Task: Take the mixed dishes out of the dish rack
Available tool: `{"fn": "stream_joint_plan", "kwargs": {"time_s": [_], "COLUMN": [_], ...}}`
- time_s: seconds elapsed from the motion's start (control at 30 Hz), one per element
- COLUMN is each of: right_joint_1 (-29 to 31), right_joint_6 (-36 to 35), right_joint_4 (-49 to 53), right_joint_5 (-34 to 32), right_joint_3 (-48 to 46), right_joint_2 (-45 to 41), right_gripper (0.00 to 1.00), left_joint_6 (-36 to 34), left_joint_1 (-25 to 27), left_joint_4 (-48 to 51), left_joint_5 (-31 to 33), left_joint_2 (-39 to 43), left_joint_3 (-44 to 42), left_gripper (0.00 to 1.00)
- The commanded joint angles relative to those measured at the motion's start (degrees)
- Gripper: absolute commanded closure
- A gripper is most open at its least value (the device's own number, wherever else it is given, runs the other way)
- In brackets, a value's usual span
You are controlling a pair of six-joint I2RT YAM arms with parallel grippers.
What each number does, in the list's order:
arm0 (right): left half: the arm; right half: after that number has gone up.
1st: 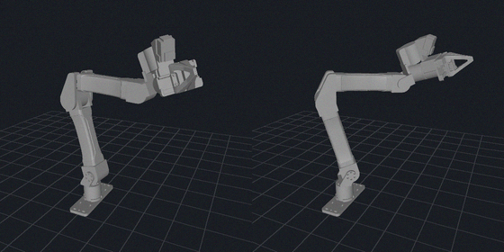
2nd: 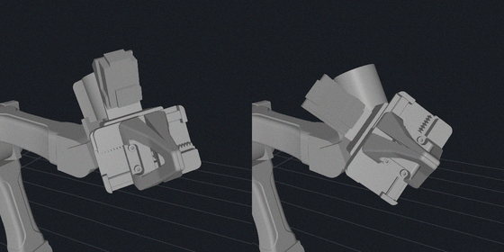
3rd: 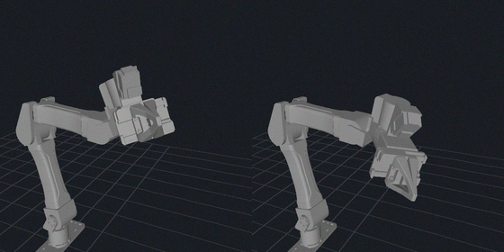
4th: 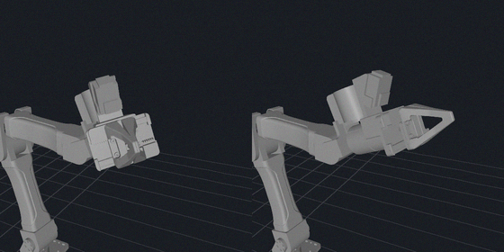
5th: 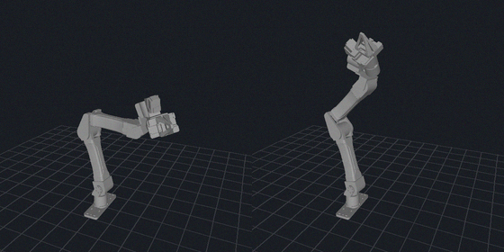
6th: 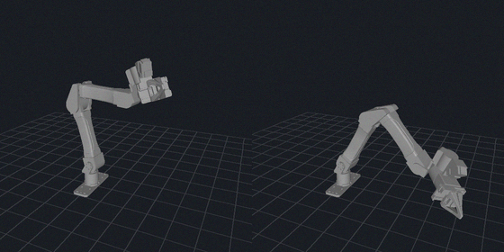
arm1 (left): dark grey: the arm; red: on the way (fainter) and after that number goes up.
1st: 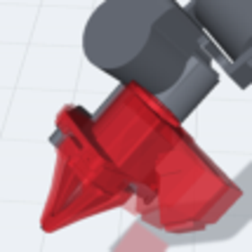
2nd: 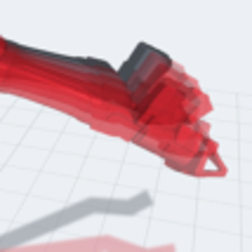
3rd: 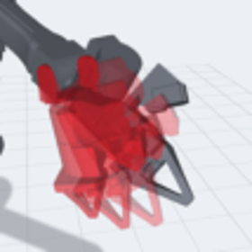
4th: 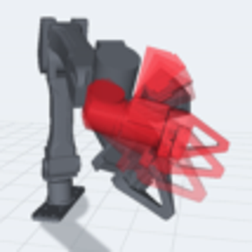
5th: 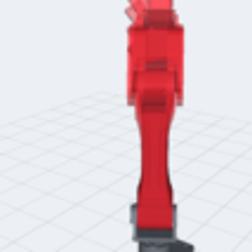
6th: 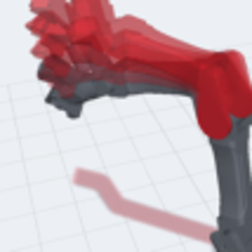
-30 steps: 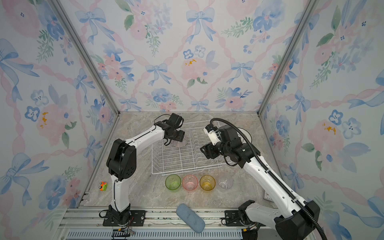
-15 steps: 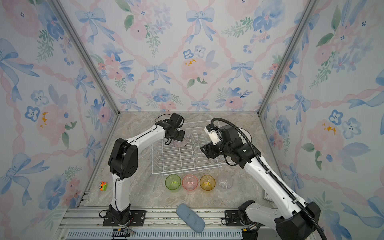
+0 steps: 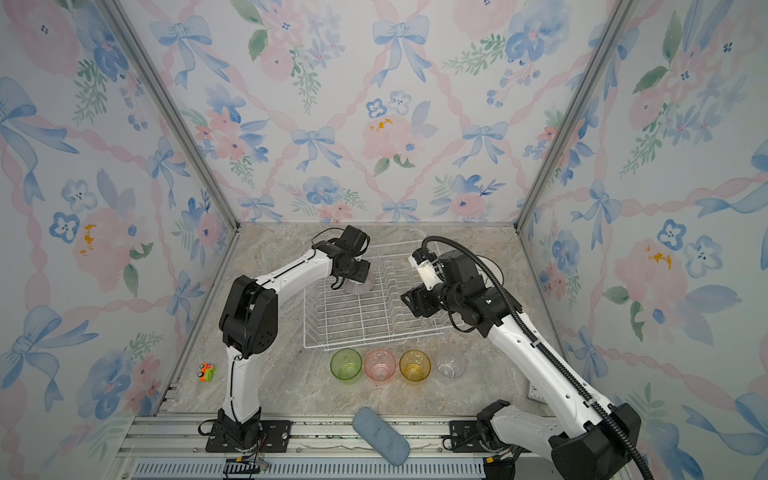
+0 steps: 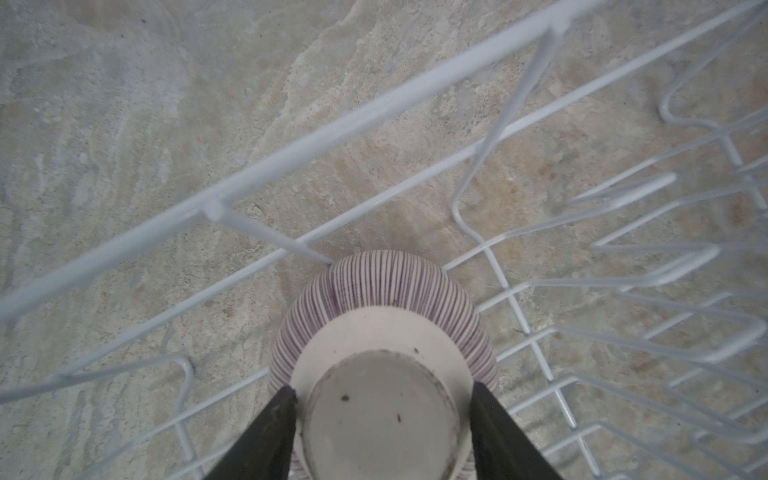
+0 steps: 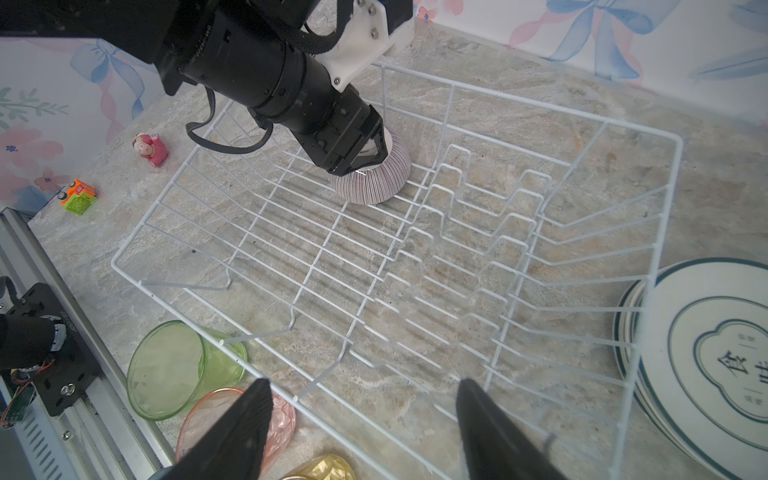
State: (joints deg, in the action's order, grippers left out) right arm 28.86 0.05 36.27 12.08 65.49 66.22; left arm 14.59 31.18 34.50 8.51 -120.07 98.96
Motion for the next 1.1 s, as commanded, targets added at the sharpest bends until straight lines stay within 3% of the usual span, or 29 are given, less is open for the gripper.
{"fn": "stream_joint_plan", "kwargs": {"time_s": [0.0,0.73,1.07], "right_joint_1": [-0.71,-0.73,-0.69], "right_joint_6": [0.9,1.75,1.77], "right_joint_4": [-0.98,-1.67,-1.49], "right_joint_5": [0.89,1.71,1.25], "right_joint_3": [-0.89,-1.03,-1.25], "right_joint_2": [-0.19,0.74,-0.03], "right_gripper": [0.27,0.27,0.27], "left_joint_6": [-1.22,-0.79,-1.23], "left_joint_1": [0.03,0.11,0.1], "left_joint_4": [2.59,2.59,2.59], "left_joint_5": [1.14,2.65,0.97], "left_joint_2": [-0.66,5.34,3.59], "left_joint_3": [0.36,-2.58,-2.63], "left_gripper": [0.38,0.37,0.38]}}
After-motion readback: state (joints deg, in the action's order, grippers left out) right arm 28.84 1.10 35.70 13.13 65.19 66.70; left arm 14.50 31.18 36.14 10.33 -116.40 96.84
